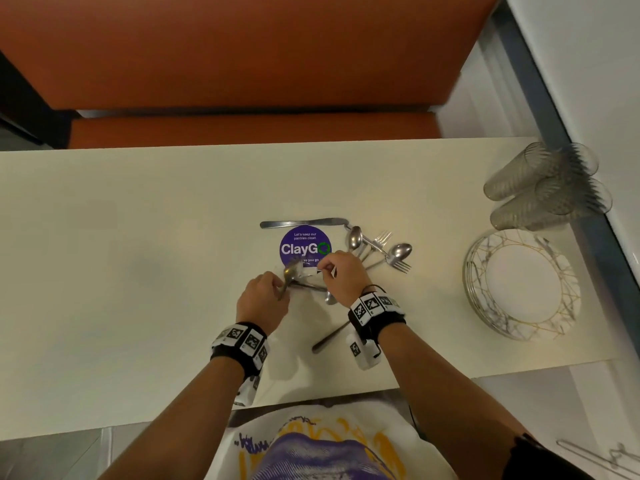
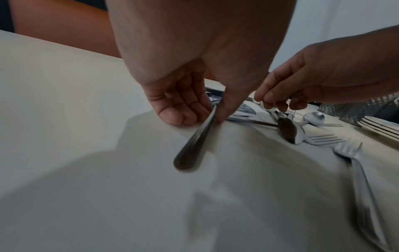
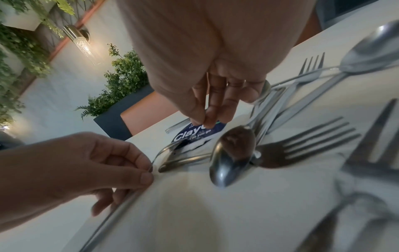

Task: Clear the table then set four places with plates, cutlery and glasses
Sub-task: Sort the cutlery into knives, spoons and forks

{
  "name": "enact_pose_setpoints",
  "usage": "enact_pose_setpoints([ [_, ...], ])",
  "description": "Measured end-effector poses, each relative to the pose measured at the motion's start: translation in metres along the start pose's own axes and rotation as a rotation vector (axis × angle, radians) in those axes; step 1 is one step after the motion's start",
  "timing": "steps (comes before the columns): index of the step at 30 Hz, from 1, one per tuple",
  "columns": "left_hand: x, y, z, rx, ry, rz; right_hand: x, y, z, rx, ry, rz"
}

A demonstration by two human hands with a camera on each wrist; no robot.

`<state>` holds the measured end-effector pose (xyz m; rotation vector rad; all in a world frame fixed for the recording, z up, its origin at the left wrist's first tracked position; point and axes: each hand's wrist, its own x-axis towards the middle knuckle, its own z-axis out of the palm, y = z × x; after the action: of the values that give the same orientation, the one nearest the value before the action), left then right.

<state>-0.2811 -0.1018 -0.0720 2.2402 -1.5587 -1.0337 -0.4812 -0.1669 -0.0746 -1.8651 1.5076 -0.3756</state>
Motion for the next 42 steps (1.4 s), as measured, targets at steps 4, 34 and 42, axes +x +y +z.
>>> enact_pose_setpoints([
  [4,-0.003,-0.003,-0.005,-0.087,0.04,0.003,-0.015,0.001,-0.001,0.031,0.071,0.014],
  [34,0.001,0.066,0.004,-0.596,-0.006,-0.025,-0.006,0.033,-0.042,-0.306,-0.143,-0.167],
  [42,0.021,0.087,0.0,-0.776,0.038,-0.045,0.01,0.013,-0.082,0.048,0.166,-0.21],
])
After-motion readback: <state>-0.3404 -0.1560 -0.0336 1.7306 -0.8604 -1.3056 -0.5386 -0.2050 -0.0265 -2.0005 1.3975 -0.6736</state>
